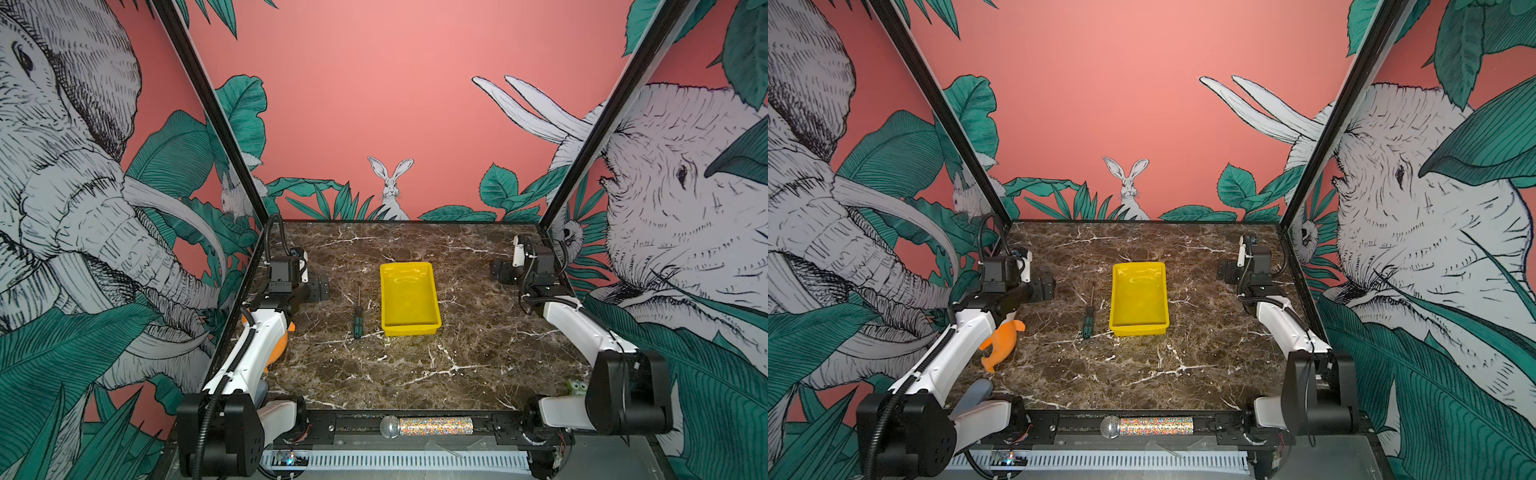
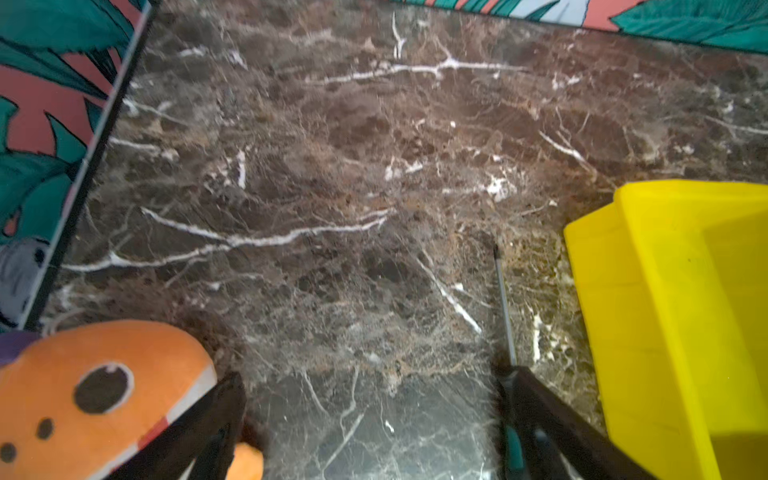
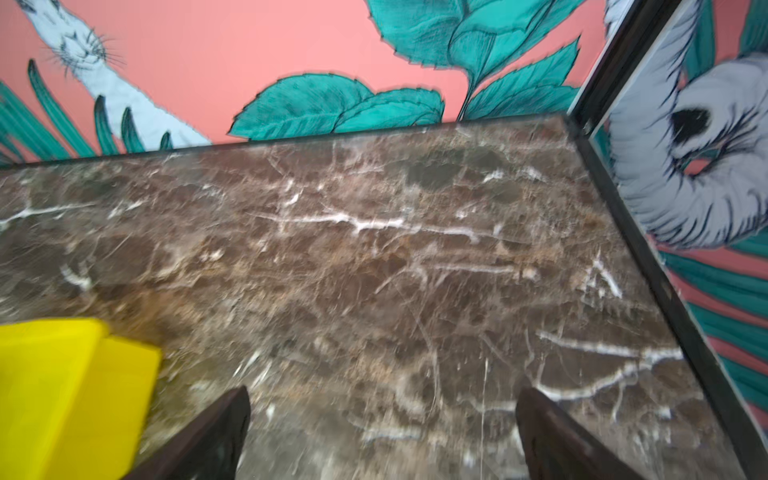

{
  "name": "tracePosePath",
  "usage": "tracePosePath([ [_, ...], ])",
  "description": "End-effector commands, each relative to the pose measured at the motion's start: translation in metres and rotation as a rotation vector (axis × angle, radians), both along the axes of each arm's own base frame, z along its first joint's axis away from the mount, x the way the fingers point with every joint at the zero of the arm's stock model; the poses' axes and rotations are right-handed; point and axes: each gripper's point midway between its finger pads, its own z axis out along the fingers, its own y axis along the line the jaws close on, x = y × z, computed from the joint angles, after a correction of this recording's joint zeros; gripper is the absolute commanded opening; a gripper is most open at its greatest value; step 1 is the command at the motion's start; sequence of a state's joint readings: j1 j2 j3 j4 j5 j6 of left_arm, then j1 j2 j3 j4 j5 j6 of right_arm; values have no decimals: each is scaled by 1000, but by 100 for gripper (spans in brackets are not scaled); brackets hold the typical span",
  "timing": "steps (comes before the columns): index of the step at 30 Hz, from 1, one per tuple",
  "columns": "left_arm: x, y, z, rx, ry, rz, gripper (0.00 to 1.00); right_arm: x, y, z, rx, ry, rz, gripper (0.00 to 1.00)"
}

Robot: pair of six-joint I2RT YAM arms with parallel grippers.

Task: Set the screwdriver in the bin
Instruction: 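Move the left gripper over the green-handled screwdriver while the right arm lifts slightly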

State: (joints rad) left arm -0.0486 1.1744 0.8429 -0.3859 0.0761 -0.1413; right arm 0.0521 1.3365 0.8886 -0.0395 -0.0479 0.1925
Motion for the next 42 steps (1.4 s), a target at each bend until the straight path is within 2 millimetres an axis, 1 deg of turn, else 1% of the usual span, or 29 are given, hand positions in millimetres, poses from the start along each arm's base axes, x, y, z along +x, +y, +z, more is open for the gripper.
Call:
tracePosePath([
  [1,-15,-14,-20,-79,107,-44,100,-39,3,7,30,143,1,99],
  [3,-12,-12,-31,-64,134,-41,100,-45,-1,25,2,151,-3,100],
  [5,-12,-13,-42,-65,175,-48,99,-49,1,38,0,153,14,100],
  [6,-13,-15,-45,-71,196,-55,99,-50,3,45,7,149,25,100],
  [8,-13,-19,-46,-87,217,-72,99,-54,6,50,13,155,41,100],
  [12,-12,-20,-45,-93,202,-75,99,-58,8,48,18,180,47,100],
  [15,-13,-16,-47,-76,212,-59,99,-61,12,44,43,197,53,99],
  [20,-14,-15,-50,-80,231,-47,99,-62,15,35,48,263,63,99],
  [22,-14,-11,-51,-63,246,-7,99,-60,21,37,69,255,87,99],
  [24,-21,-11,-49,-6,298,43,99,-59,24,38,86,251,98,100],
  [27,-29,-40,-40,109,291,-2,99,-55,28,39,110,235,110,99],
  [28,-31,-48,-38,121,287,-8,100,-53,31,40,125,227,116,100],
  [29,-34,-56,-38,114,294,1,99,-52,34,41,147,213,126,100],
  [32,-46,-73,-47,39,345,35,99,-48,42,44,210,182,136,100],
  [35,-59,-82,-52,58,358,58,98,-52,49,45,237,180,168,100],
  [37,-63,-87,-57,60,367,60,98,-55,51,45,237,187,185,100],
  [42,-66,-95,-80,41,429,61,96,-64,60,46,268,206,235,99],
])
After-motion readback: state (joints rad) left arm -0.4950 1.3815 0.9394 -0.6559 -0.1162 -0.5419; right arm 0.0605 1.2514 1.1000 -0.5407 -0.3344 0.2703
